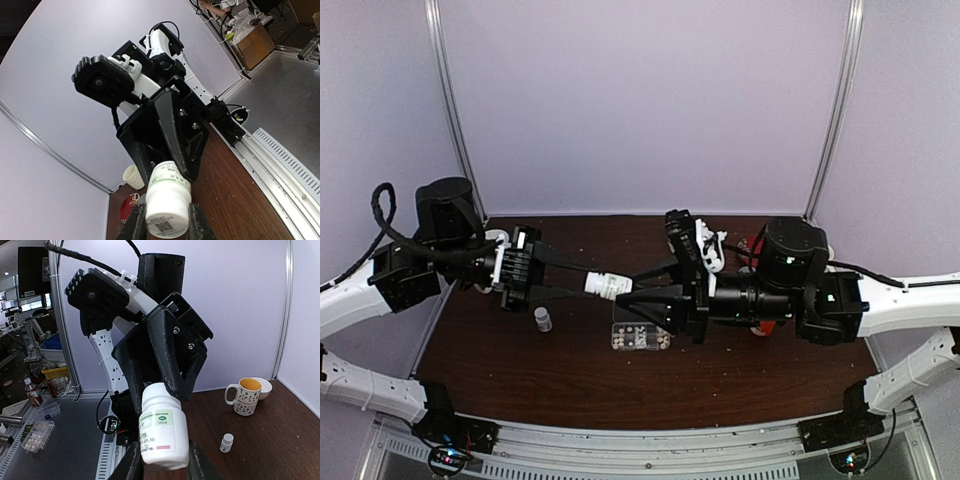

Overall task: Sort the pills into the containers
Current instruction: Unscrew the lid of the pill bottle from the pill bottle.

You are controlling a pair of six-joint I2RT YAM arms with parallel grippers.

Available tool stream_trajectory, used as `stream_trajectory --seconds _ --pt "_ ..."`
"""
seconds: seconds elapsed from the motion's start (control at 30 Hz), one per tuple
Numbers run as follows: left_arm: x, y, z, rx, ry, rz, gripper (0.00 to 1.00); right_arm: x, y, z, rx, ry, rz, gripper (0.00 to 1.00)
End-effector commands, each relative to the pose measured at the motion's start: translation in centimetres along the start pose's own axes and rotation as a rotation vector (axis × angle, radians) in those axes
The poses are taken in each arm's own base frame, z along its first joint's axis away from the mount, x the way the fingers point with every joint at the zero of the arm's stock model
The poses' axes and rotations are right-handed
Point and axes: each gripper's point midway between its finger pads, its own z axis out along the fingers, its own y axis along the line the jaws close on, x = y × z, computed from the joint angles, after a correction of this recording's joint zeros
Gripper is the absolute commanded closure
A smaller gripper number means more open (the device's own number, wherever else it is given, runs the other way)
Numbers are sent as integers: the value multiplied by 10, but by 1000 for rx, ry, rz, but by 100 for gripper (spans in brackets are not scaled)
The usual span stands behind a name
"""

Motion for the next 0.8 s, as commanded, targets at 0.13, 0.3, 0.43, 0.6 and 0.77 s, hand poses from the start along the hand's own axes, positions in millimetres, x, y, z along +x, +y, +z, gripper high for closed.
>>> stream_trajectory --seconds 0.13,0.3,0.43,0.6,0.77 --pt "-16 35 4 -84 -21 -310 99 -11 -11 -9 71 16 -341 100" --pt "-12 52 8 -121 23 -647 100 -18 -19 -17 145 -38 -615 100" --pt "-21 48 12 -46 25 -837 100 -19 -28 -24 228 -60 -759 100" --pt "-19 54 14 -65 40 -1106 100 -16 -38 -27 293 -15 -856 100" --pt "-33 63 8 -34 -36 -1326 100 -8 -40 -33 336 4 -963 100"
